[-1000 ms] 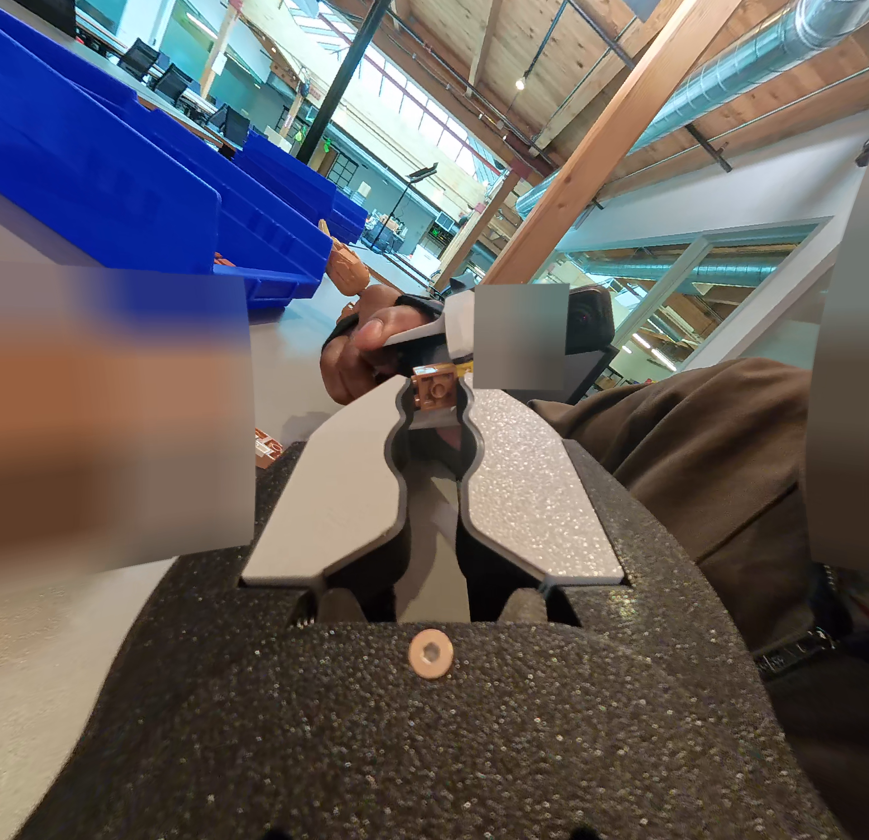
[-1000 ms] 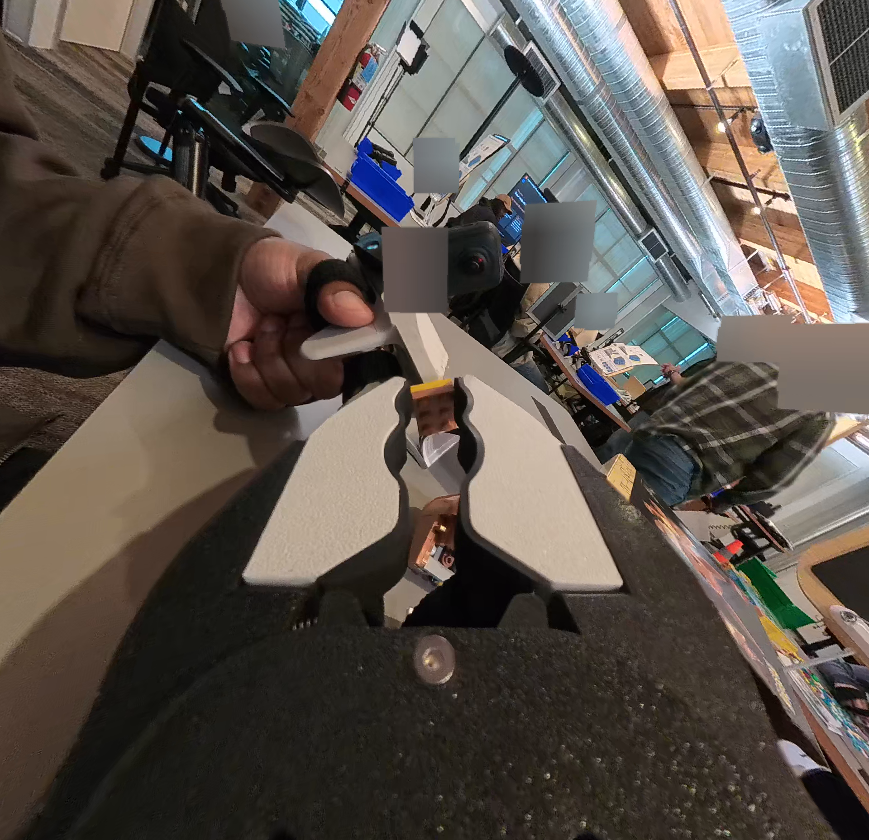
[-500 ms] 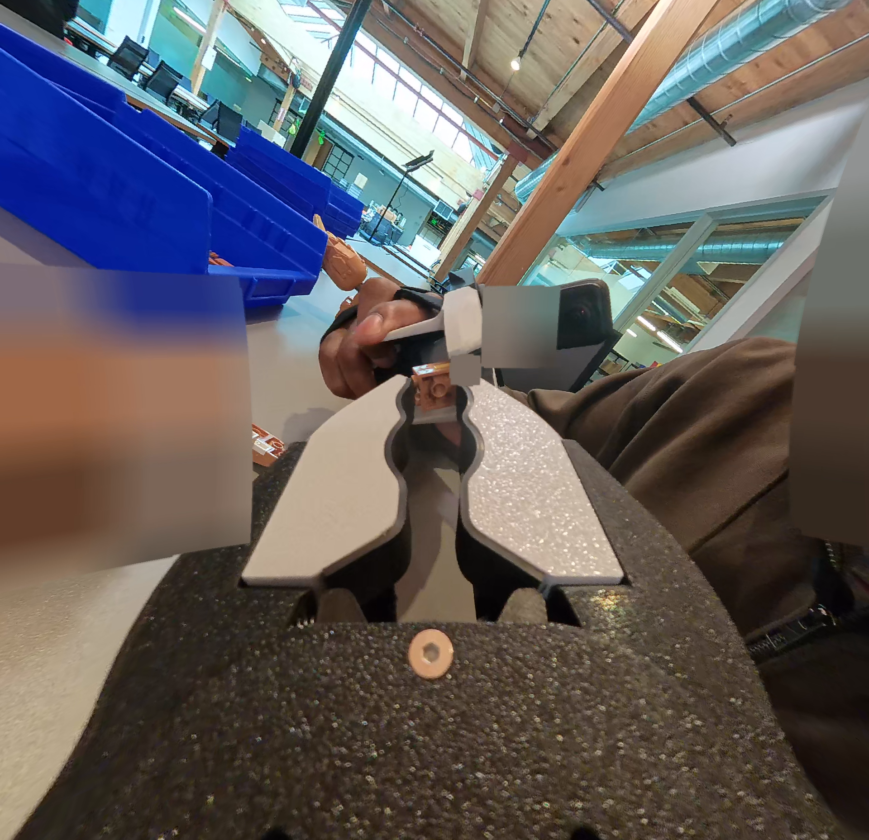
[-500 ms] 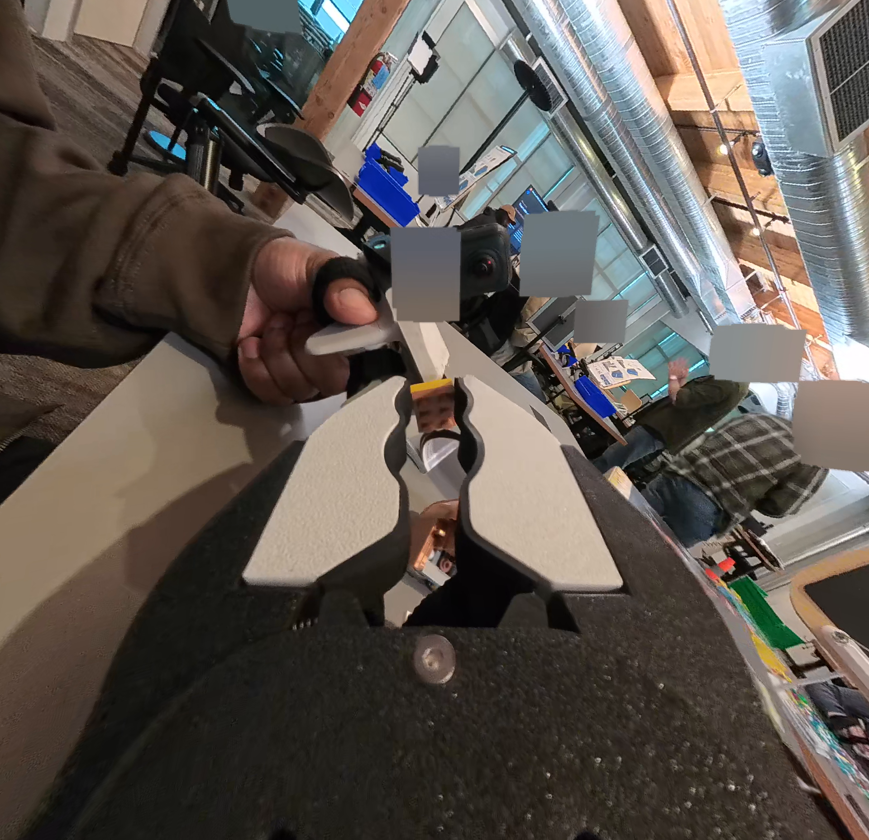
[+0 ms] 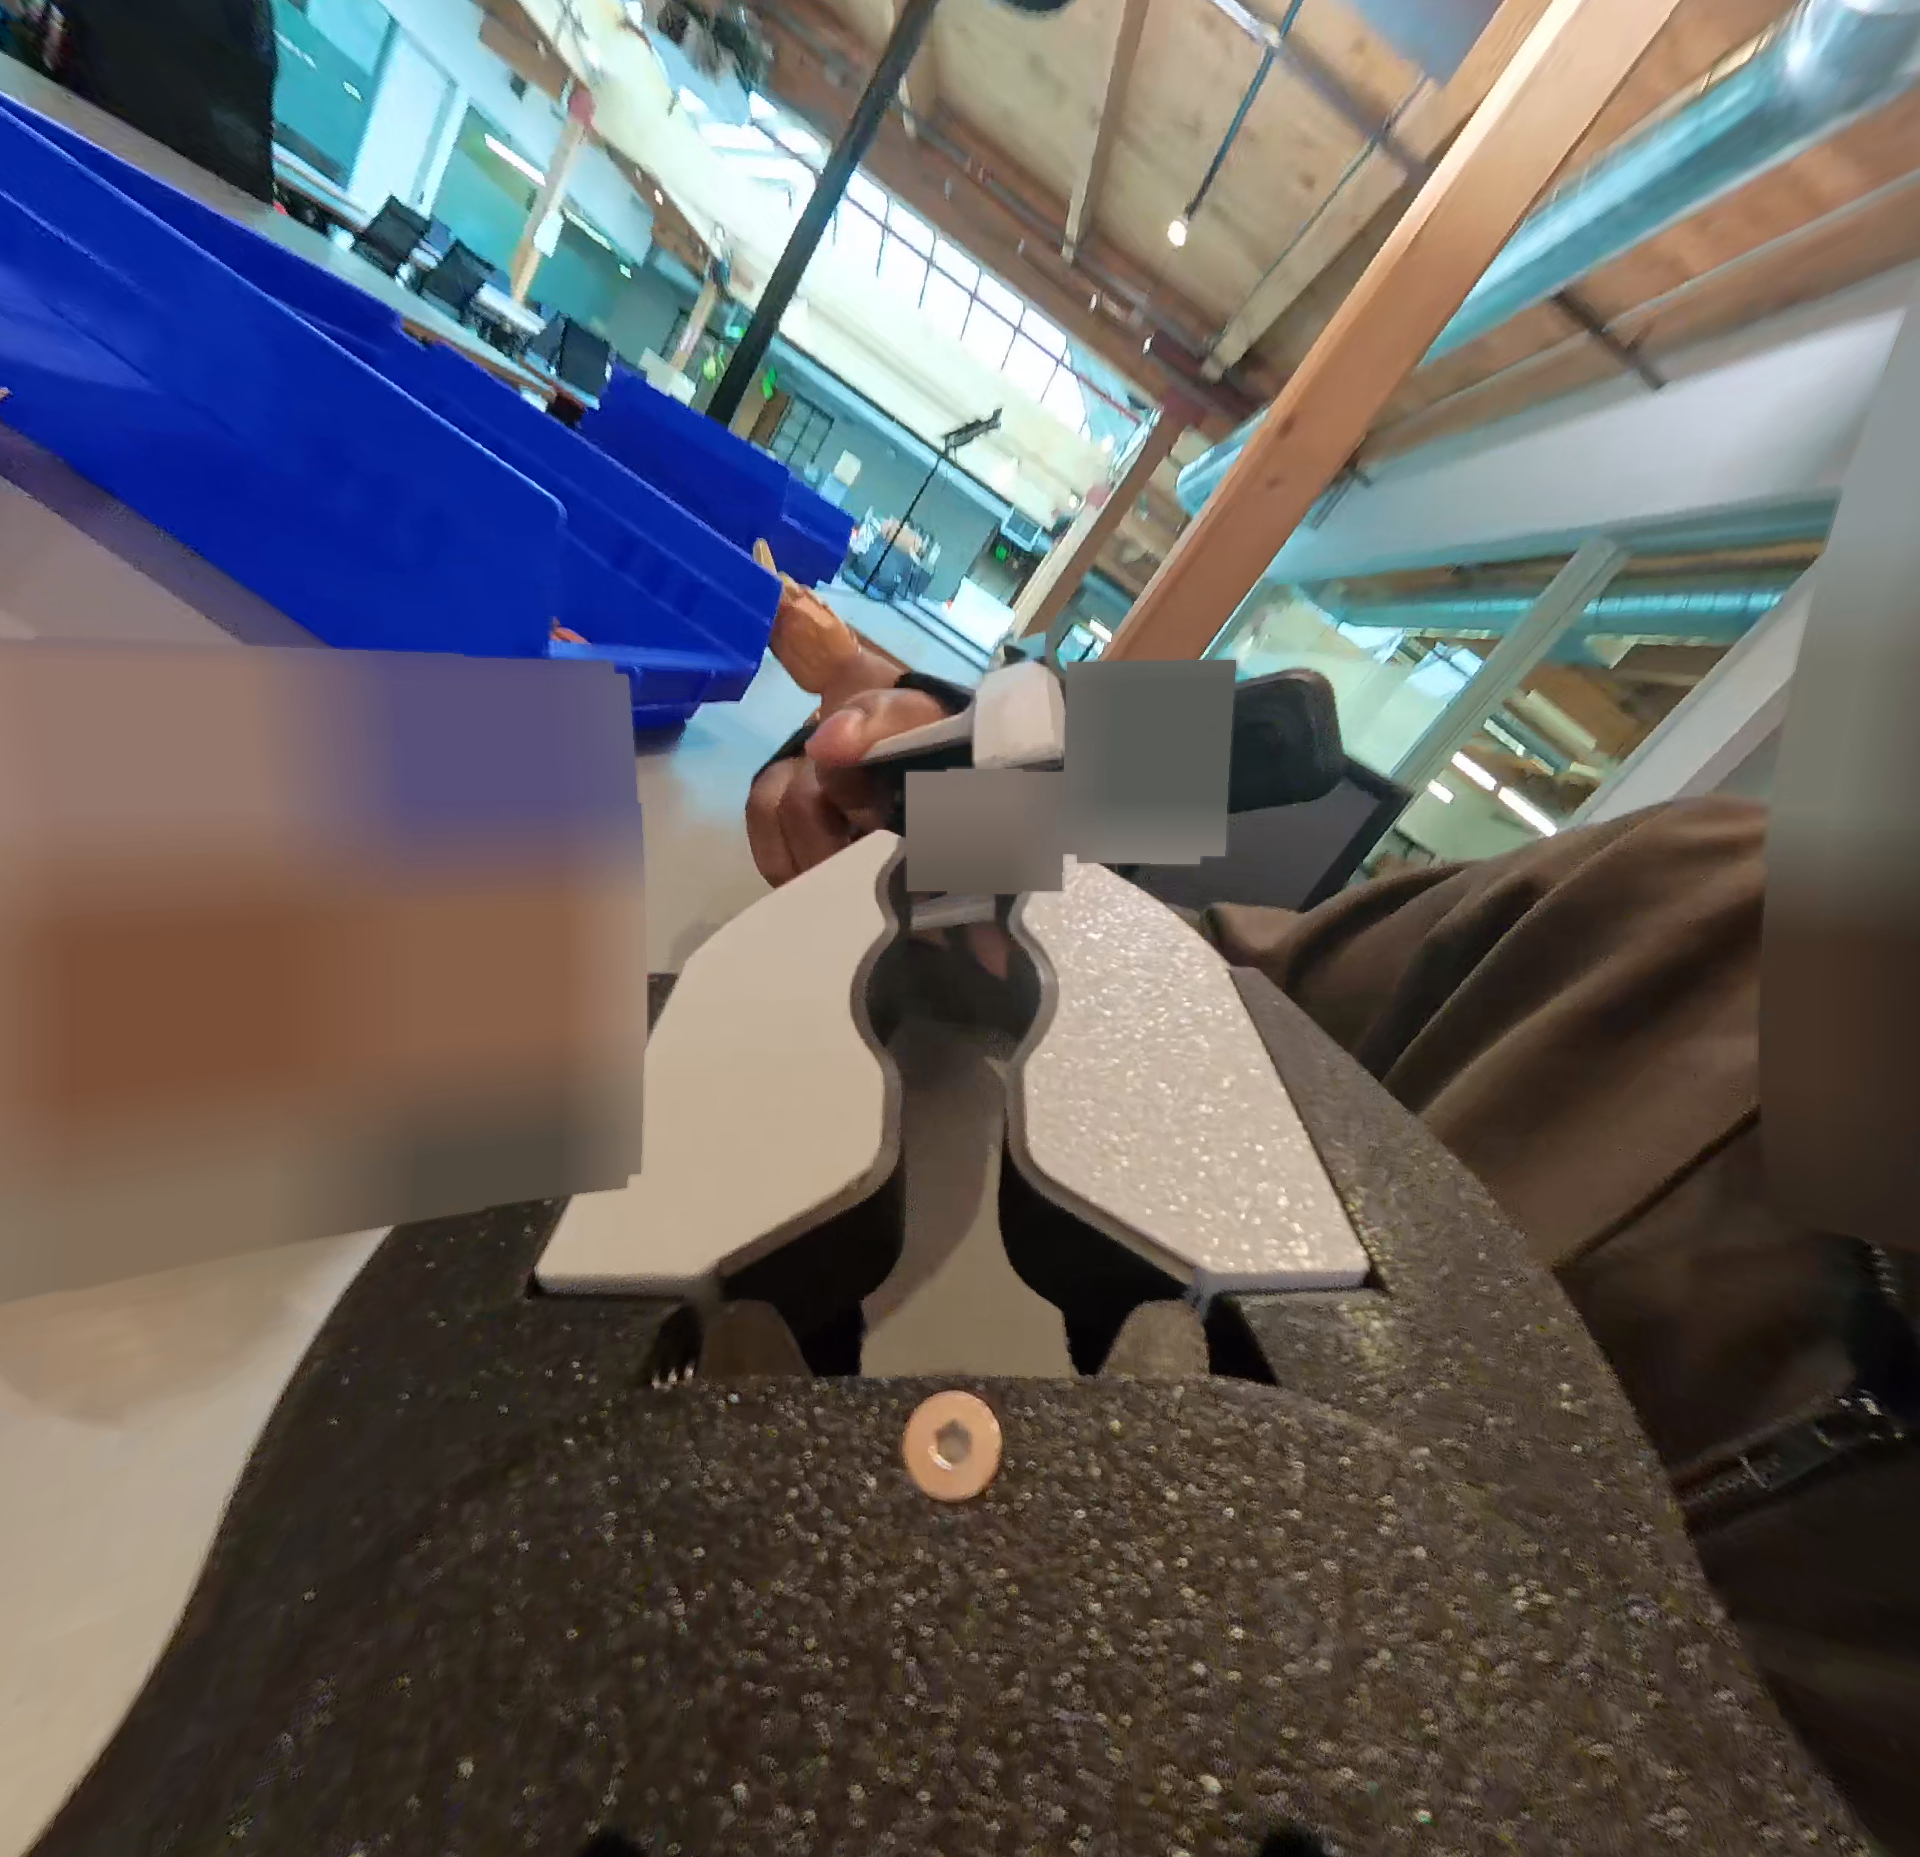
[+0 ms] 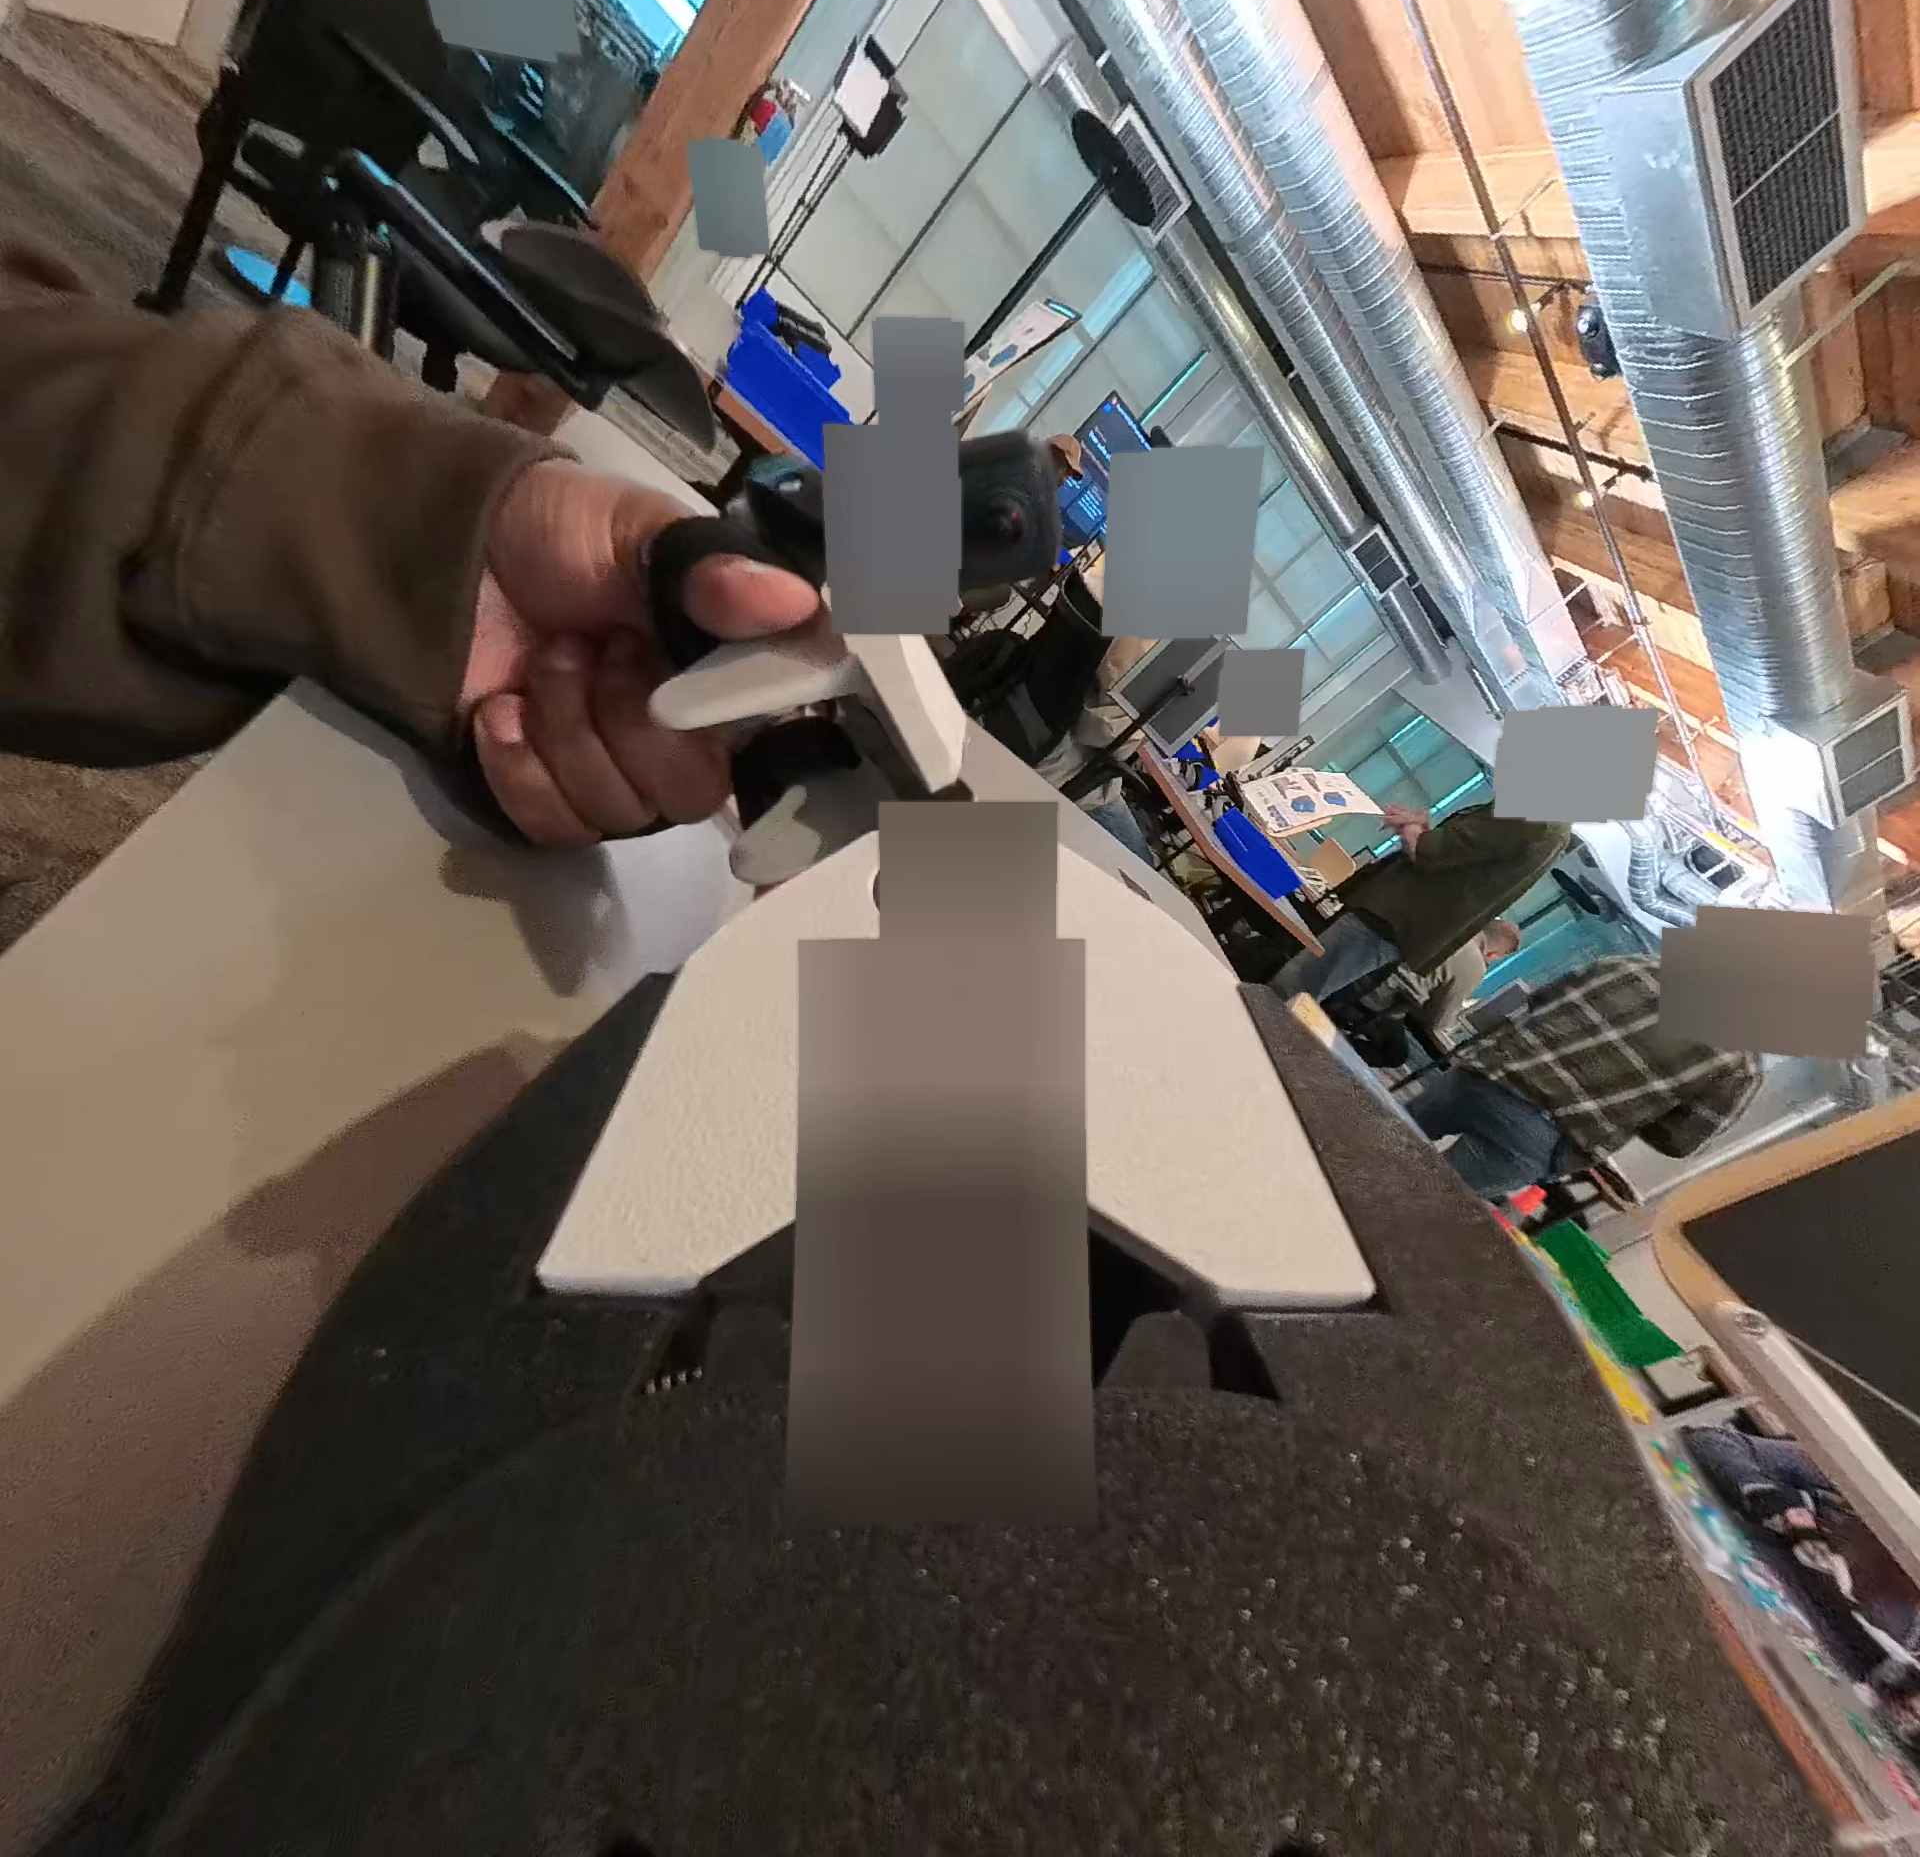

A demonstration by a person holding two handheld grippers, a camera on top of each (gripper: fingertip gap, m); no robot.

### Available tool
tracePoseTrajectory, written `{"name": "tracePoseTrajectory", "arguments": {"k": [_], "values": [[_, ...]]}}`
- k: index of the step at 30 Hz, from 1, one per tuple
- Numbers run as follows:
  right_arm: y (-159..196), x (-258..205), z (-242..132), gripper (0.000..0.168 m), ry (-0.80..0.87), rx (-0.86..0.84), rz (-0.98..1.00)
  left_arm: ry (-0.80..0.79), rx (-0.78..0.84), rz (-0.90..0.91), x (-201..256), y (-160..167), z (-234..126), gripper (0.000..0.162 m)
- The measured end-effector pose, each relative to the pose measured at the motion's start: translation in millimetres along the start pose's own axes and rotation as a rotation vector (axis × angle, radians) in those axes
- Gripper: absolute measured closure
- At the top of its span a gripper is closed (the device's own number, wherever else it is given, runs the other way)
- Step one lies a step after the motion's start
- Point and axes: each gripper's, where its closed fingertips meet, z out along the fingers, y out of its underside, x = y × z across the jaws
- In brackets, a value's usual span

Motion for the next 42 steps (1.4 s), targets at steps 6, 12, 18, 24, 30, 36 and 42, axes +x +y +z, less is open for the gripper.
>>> {"name": "tracePoseTrajectory", "arguments": {"k": [6, 12, 18, 24, 30, 36, 42], "values": [[3, -5, 3, 0.152, 0.004, -0.027, -0.080, -0.096, -0.091, 0.130, -1, 11, 14, 0.140], [2, -7, 3, 0.152, 0.009, -0.028, -0.108, -0.094, -0.088, 0.146, -1, 12, 16, 0.143], [8, -5, 6, 0.150, 0.011, -0.054, -0.044, -0.131, -0.070, 0.234, -6, 9, 13, 0.144], [11, 2, 4, 0.143, -0.099, -0.023, 0.385, -0.203, -0.013, 0.411, -10, -3, 3, 0.144], [-1, 16, 4, 0.138, -0.328, 0.155, 1.128, -0.235, 0.019, 0.750, 6, -10, 3, 0.144], [-9, 19, 4, 0.136, -0.435, 0.204, 1.367, -0.262, 0.058, 1.041, 19, -13, 5, 0.144], [8, 54, -2, 0.139, -0.267, 0.107, 1.232, -0.322, 0.009, 1.059, 12, -40, 10, 0.143]]}}
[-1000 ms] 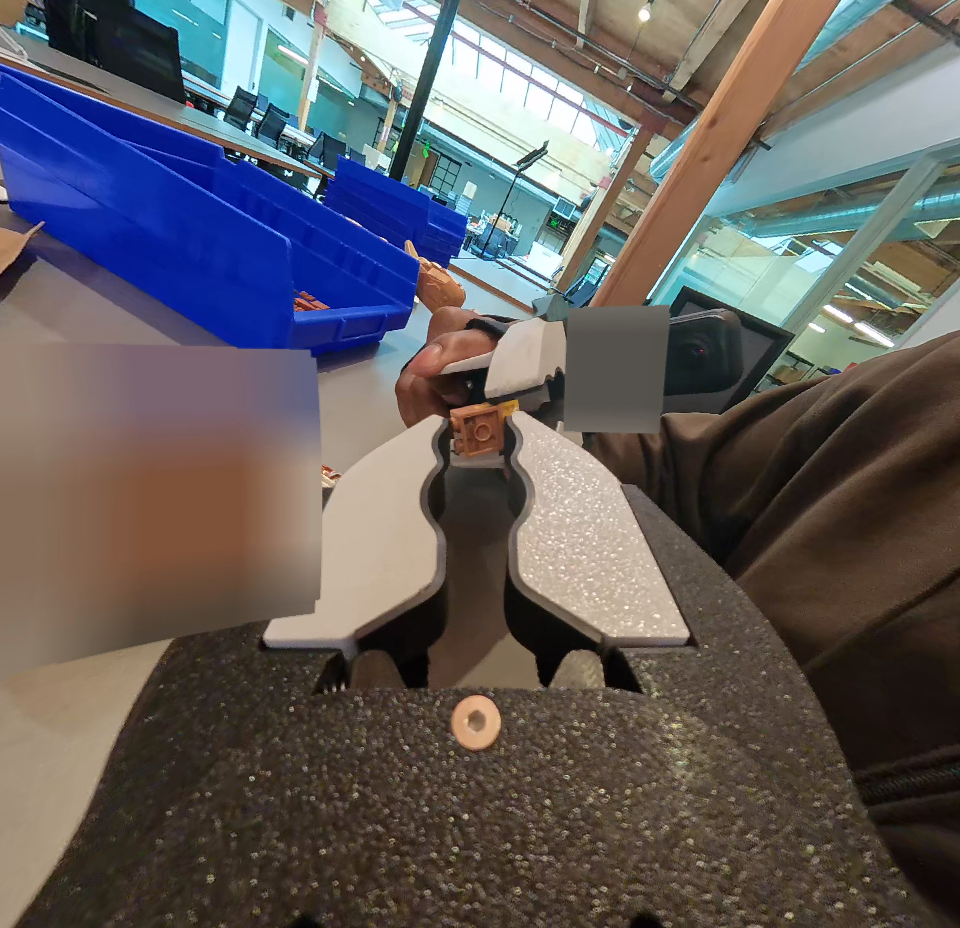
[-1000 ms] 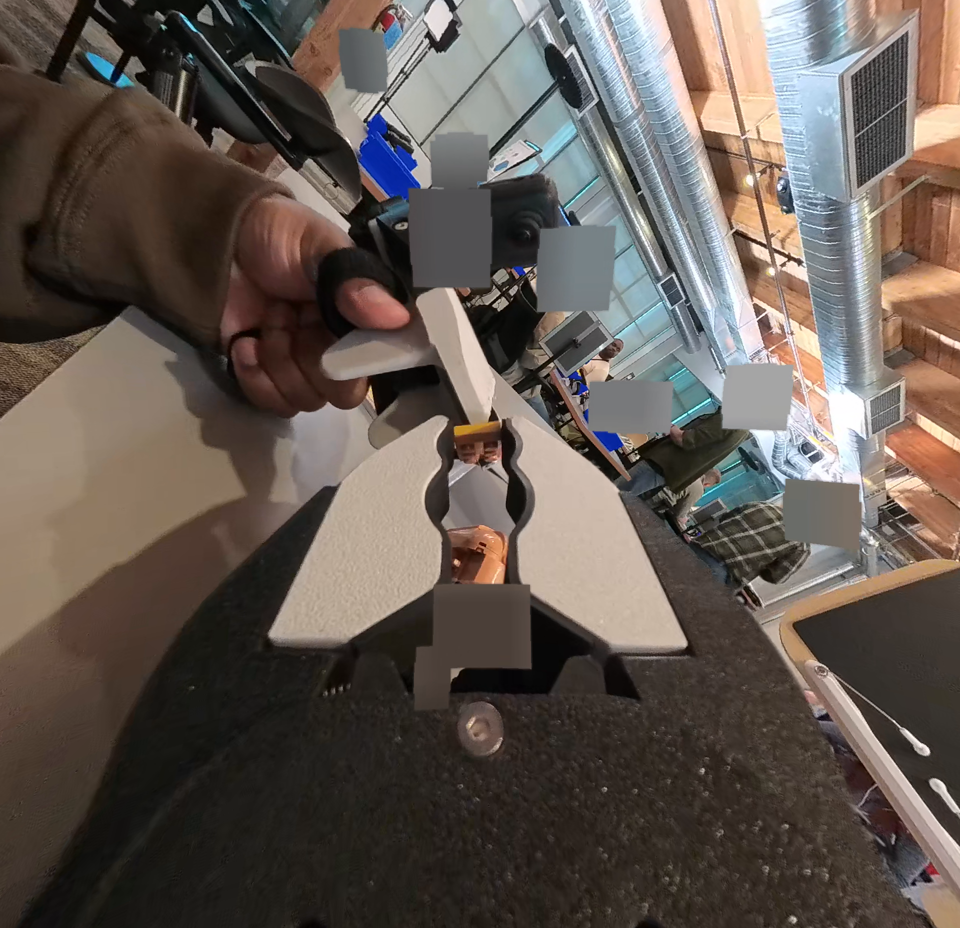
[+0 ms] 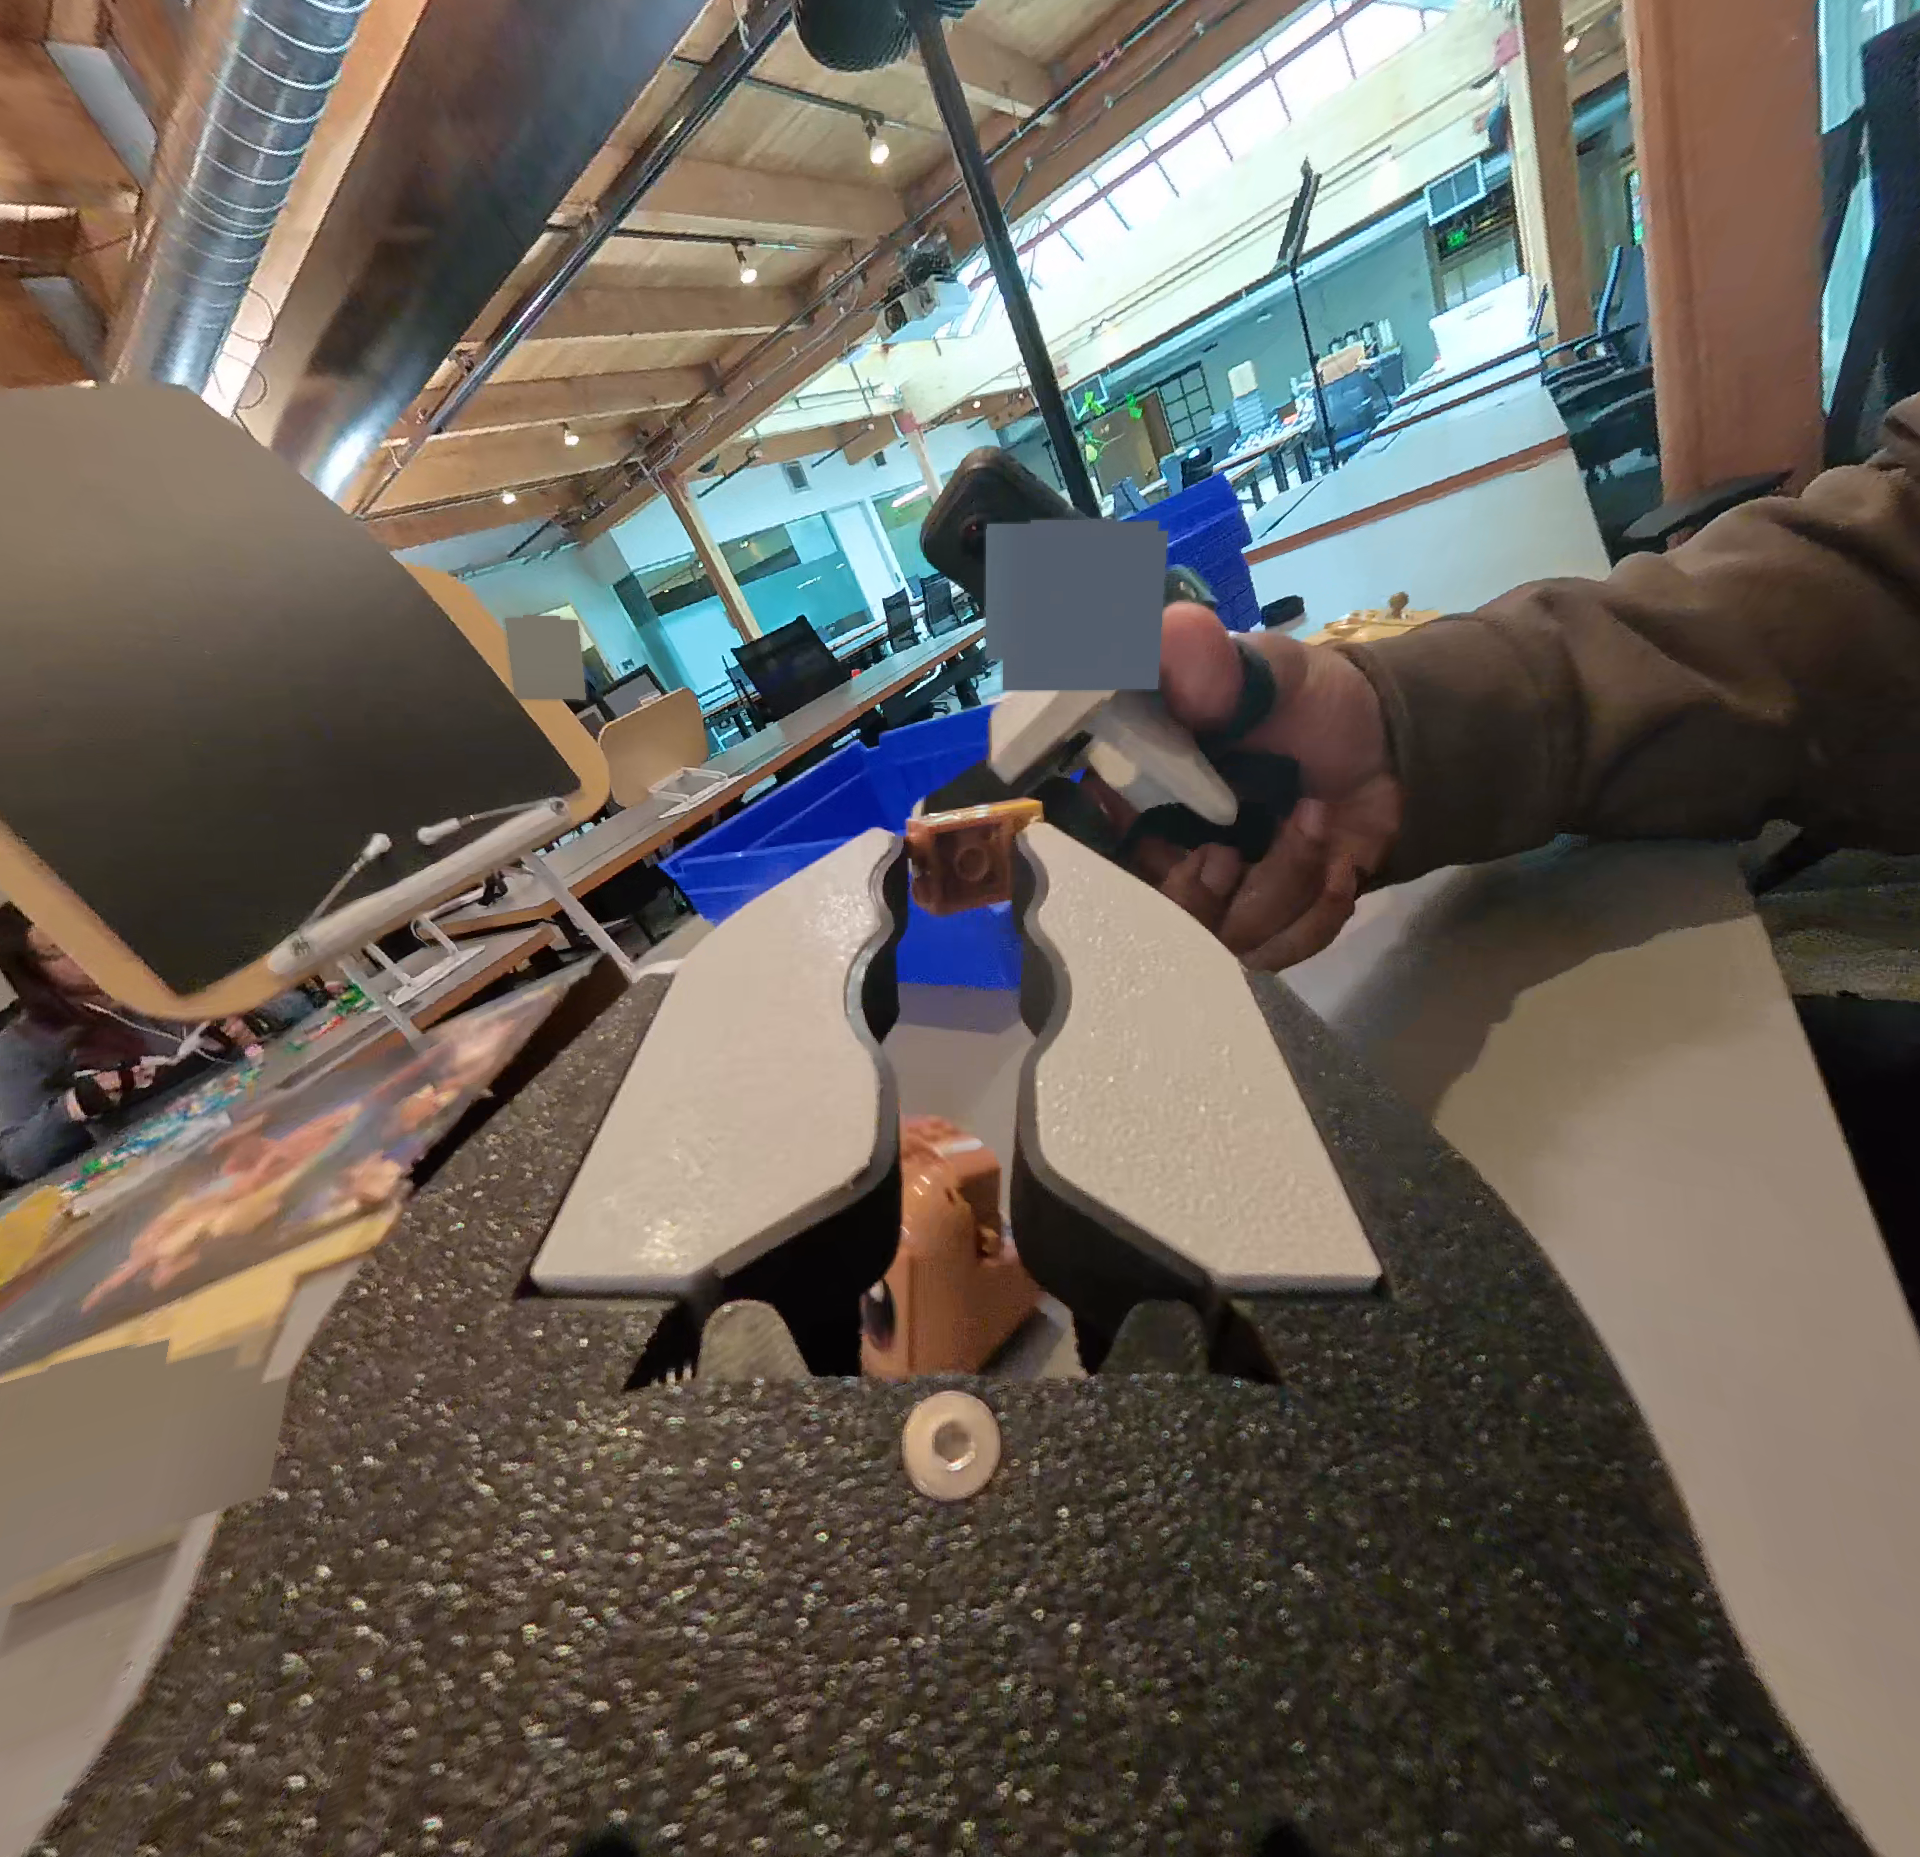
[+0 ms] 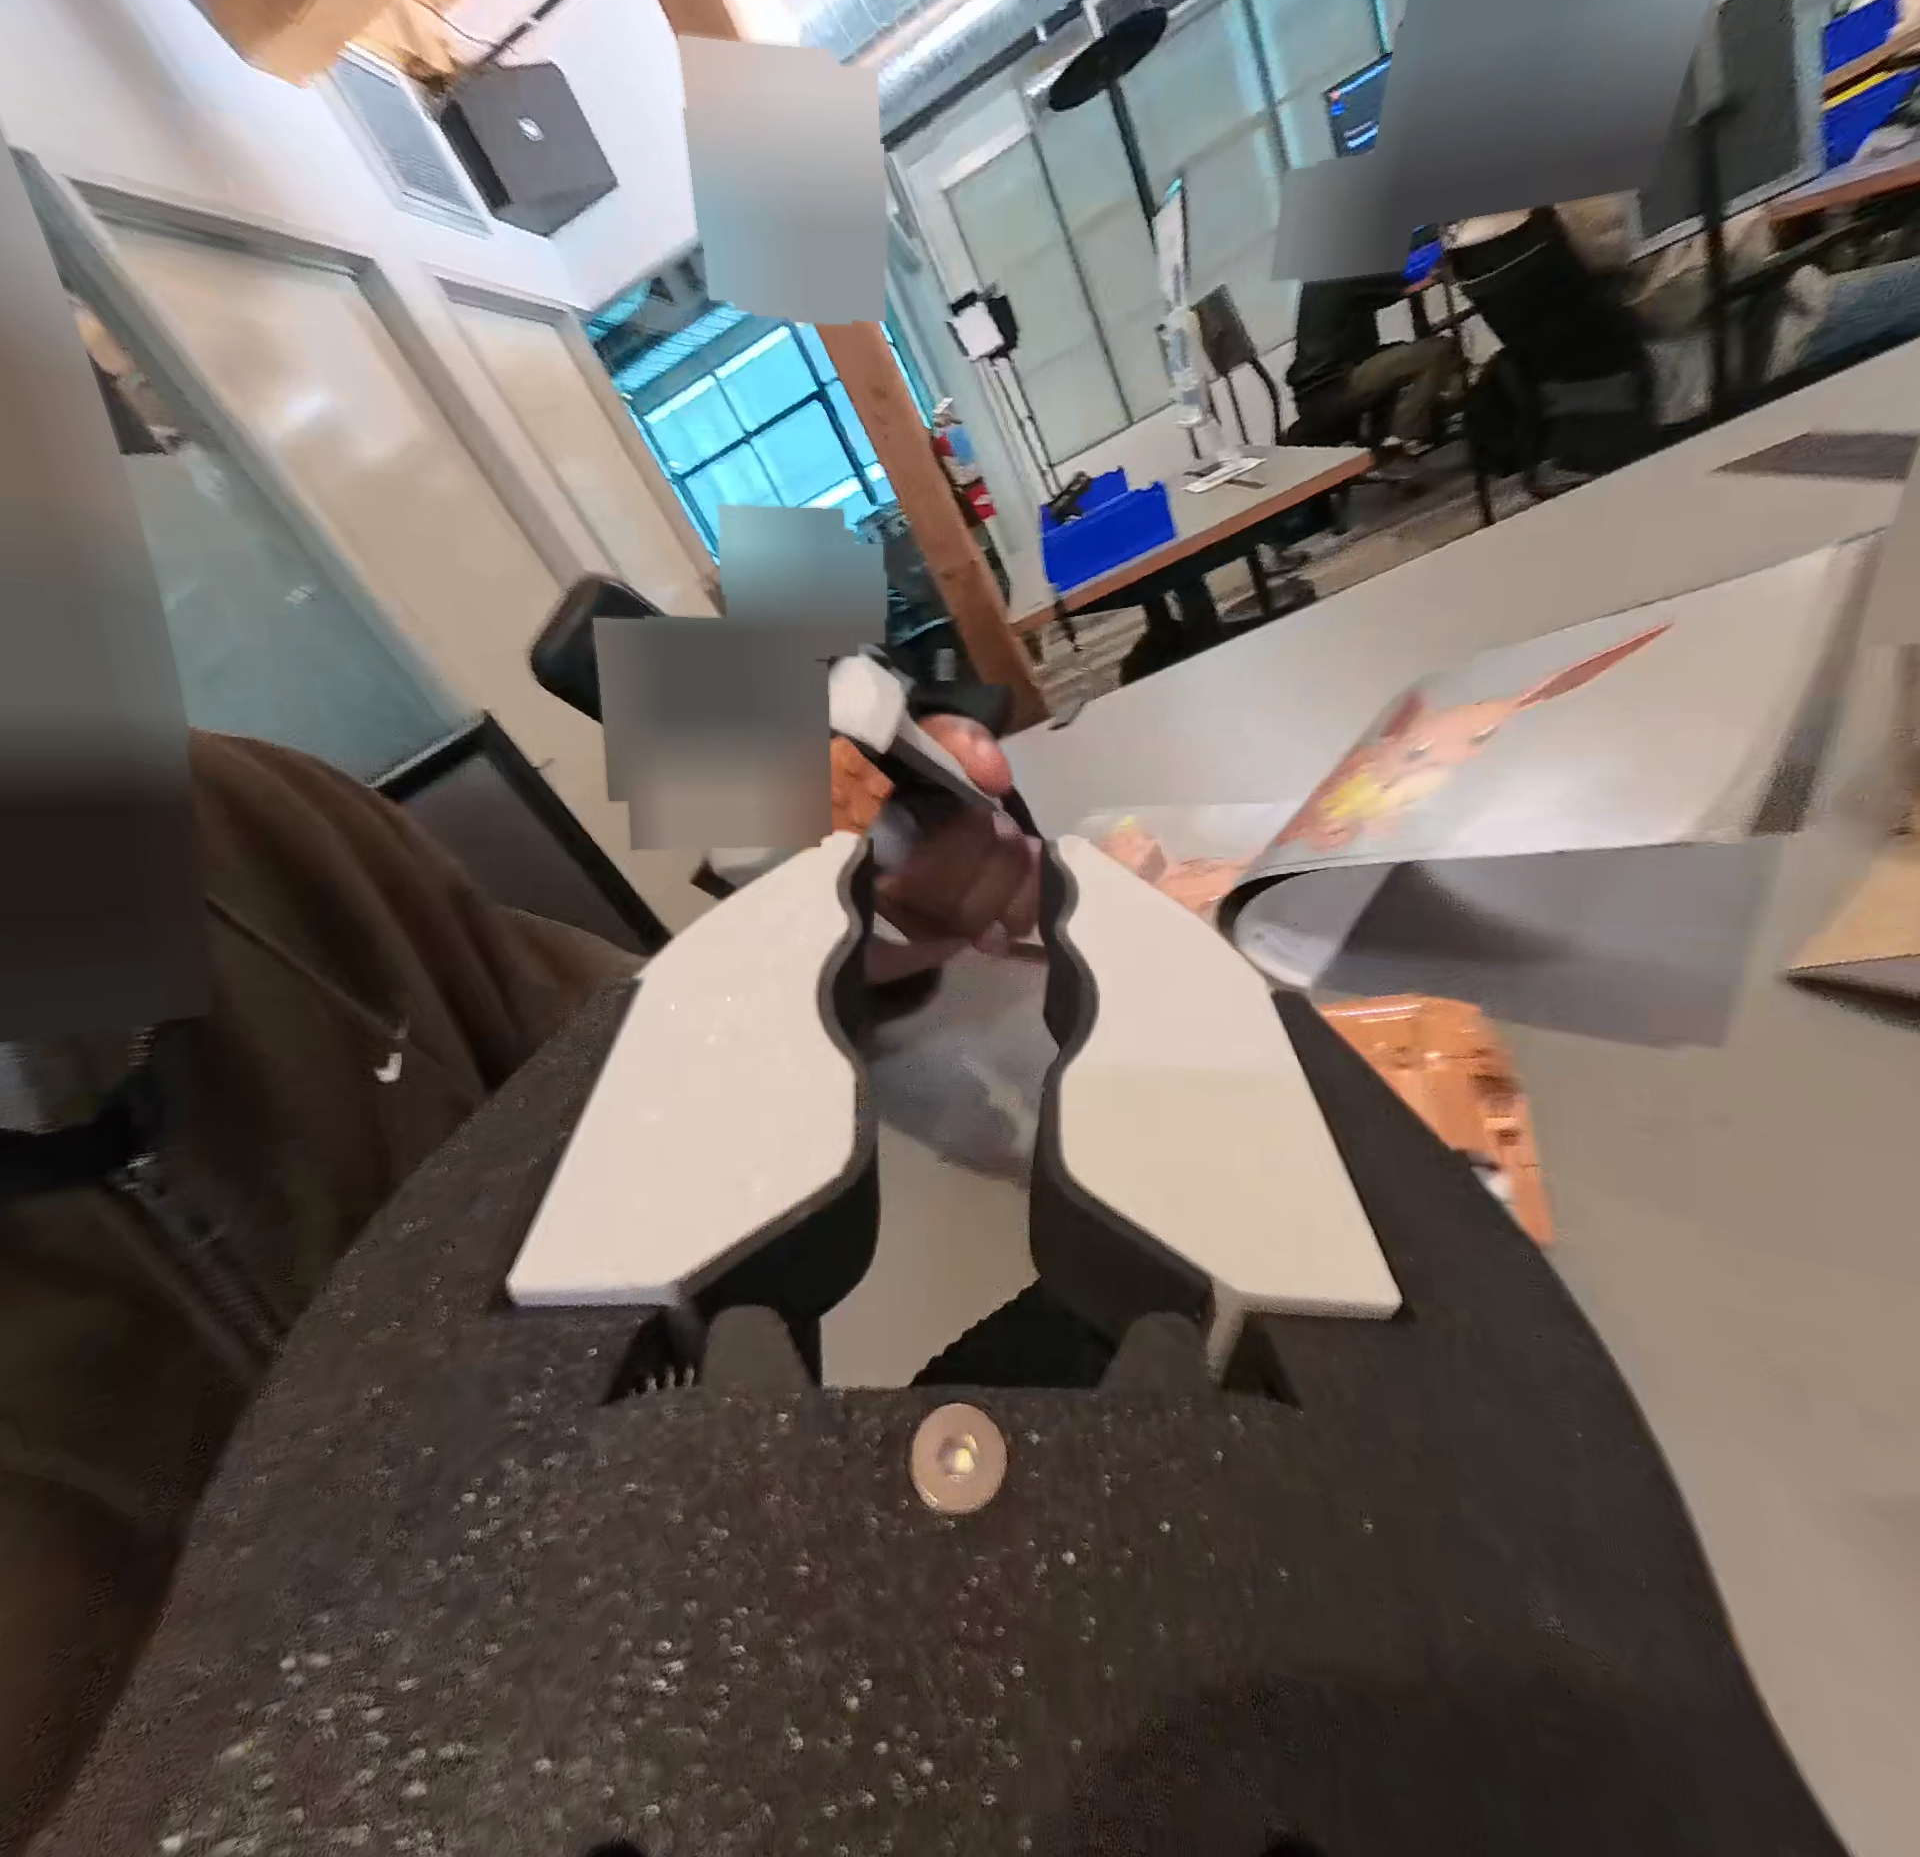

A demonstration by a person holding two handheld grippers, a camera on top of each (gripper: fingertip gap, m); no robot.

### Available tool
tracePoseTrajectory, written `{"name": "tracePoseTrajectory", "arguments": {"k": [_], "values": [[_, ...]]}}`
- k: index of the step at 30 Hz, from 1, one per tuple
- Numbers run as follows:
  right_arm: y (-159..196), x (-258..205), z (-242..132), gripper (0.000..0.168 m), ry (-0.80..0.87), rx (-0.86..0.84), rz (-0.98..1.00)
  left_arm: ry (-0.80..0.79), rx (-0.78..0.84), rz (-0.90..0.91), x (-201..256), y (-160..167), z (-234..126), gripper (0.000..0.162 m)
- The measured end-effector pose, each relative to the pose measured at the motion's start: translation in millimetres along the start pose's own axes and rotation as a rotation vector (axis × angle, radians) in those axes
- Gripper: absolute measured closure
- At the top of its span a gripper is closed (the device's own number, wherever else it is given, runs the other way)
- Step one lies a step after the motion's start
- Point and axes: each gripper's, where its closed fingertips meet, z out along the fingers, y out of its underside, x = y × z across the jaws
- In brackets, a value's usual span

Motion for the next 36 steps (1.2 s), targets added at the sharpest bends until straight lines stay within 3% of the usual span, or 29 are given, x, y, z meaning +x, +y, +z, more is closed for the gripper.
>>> {"name": "tracePoseTrajectory", "arguments": {"k": [4, 9, 12, 14, 17, 20, 23, 31, 36], "values": [[-23, 11, -5, 0.137, 0.021, -0.020, -0.052, 0.067, -0.008, 0.095, -20, -22, 30, 0.143], [-64, 17, -25, 0.136, -0.028, 0.103, -0.089, 0.091, -0.039, 0.402, -57, -27, 88, 0.143], [-73, 31, -50, 0.140, -0.044, 0.259, -0.061, 0.007, 0.034, 0.400, -79, -23, 111, 0.143], [-59, 38, -58, 0.143, -0.031, 0.260, -0.061, -0.070, 0.108, 0.364, -86, -21, 115, 0.143], [-11, 43, -50, 0.140, 0.038, 0.005, -0.207, -0.188, 0.172, 0.384, -91, -10, 108, 0.143], [35, 42, -47, 0.135, 0.075, -0.303, -0.441, -0.210, 0.164, 0.428, -91, -12, 104, 0.143], [66, 45, -52, 0.132, 0.102, -0.508, -0.605, -0.236, 0.170, 0.418, -96, -16, 99, 0.143], [105, 61, -51, 0.121, 0.187, -0.752, -0.707, -0.260, 0.147, 0.376, -101, -10, 96, 0.143], [112, 84, -51, 0.129, 0.298, -0.813, -0.734, -0.240, 0.133, 0.341, -98, -6, 100, 0.143]]}}
